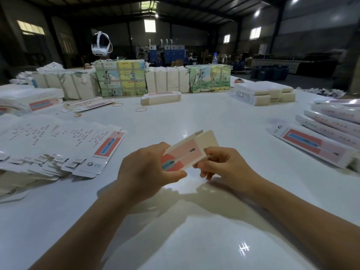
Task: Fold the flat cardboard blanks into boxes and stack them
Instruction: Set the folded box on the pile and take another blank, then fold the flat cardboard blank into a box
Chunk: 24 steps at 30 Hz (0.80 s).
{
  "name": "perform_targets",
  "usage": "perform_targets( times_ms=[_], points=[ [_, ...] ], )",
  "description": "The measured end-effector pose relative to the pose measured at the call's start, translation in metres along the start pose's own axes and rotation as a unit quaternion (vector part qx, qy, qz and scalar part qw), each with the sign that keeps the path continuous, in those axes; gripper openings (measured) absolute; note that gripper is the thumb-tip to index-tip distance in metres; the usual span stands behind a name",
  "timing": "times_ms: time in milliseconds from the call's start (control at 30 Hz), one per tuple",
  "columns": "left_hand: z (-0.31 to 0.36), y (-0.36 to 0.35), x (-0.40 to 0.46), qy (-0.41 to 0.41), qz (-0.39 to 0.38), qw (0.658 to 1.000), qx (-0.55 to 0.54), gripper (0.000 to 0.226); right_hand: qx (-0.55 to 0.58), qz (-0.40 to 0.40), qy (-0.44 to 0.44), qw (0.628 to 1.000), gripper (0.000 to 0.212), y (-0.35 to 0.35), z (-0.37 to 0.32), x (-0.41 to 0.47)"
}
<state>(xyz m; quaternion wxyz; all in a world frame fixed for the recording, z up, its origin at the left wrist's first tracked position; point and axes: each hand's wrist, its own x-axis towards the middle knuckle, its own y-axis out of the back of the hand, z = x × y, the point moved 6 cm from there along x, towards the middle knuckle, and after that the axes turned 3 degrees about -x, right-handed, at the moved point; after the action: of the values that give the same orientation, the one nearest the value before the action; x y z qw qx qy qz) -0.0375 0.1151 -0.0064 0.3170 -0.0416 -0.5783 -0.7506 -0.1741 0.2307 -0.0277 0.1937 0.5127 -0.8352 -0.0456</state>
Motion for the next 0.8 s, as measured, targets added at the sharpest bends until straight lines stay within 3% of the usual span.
perform_targets(
  times_ms=[267, 333, 400, 500, 733, 800],
  points=[
    [-0.007, -0.008, -0.002, -0.008, -0.062, 0.995, -0.083, 0.073, -0.051, 0.032, 0.042, 0.997, 0.03, 0.001, -0.008, -0.002],
    [-0.006, -0.003, -0.001, -0.011, -0.033, 0.993, -0.111, 0.073, -0.049, 0.073, 0.075, 0.993, 0.037, 0.004, -0.015, -0.005],
    [-0.006, 0.007, 0.0, -0.016, 0.021, 0.994, -0.103, 0.071, -0.044, 0.163, 0.108, 0.98, 0.04, 0.014, -0.021, -0.009],
    [-0.003, 0.017, 0.0, -0.028, 0.089, 0.993, -0.076, 0.066, -0.081, 0.261, 0.174, 0.946, 0.033, 0.021, -0.034, -0.02],
    [0.0, 0.017, -0.001, -0.026, 0.106, 0.992, -0.061, 0.073, -0.138, 0.244, 0.21, 0.937, 0.036, 0.004, -0.04, -0.024],
    [0.003, 0.013, -0.001, -0.032, 0.092, 0.994, -0.052, 0.074, -0.196, 0.249, 0.241, 0.917, 0.032, -0.002, -0.044, -0.027]
  ],
)
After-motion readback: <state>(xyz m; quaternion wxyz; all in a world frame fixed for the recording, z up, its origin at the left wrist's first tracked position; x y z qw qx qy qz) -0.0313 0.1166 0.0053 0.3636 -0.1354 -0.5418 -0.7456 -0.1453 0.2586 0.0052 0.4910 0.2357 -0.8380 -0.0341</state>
